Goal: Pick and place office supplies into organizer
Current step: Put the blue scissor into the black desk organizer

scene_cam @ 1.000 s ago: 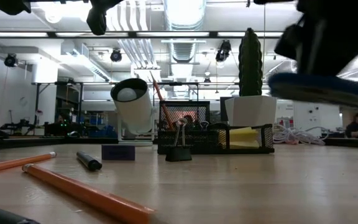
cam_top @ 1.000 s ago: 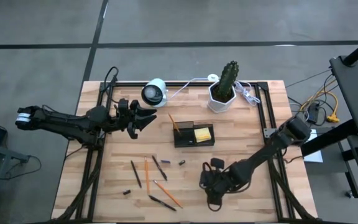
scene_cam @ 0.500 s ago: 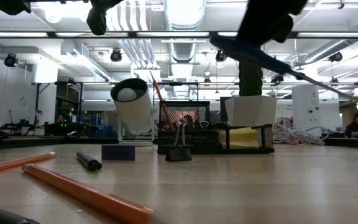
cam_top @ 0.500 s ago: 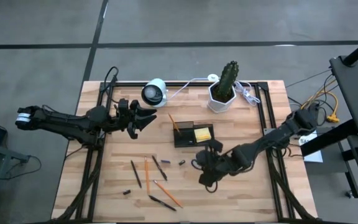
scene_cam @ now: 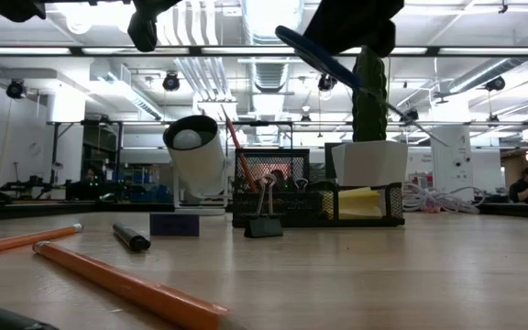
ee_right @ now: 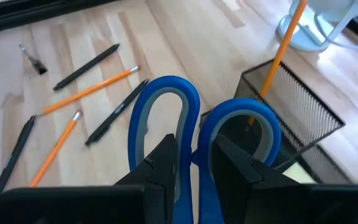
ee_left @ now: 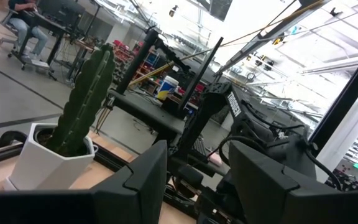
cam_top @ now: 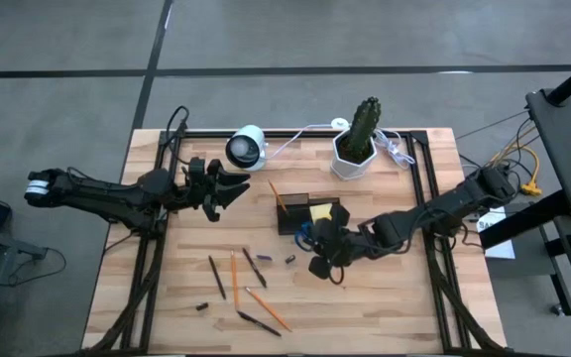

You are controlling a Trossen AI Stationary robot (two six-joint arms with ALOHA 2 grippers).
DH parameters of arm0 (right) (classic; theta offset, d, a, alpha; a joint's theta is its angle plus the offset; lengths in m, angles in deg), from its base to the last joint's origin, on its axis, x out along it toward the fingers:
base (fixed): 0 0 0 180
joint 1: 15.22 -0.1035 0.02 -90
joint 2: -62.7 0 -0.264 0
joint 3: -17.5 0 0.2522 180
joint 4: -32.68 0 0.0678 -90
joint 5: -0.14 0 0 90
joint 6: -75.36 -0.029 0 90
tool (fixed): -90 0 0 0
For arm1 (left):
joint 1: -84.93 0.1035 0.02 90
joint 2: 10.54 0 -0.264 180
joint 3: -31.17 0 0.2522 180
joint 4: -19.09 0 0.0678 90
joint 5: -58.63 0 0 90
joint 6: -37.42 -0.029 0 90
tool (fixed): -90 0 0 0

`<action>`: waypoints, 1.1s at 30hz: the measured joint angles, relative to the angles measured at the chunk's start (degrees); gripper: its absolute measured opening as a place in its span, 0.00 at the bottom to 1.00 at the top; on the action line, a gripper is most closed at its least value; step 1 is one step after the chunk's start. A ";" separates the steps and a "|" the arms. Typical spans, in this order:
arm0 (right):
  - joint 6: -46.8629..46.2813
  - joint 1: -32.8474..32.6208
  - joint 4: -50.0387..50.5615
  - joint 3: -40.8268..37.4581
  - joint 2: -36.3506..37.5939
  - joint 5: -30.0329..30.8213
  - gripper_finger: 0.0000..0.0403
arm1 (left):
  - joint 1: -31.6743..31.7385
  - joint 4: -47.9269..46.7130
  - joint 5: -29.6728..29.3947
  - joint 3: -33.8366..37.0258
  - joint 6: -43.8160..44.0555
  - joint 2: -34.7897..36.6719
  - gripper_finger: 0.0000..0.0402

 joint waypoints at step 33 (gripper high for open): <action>9.12 10.28 -28.24 -11.41 2.58 1.03 0.17 | 0.04 -0.04 0.15 0.00 -0.01 0.02 0.39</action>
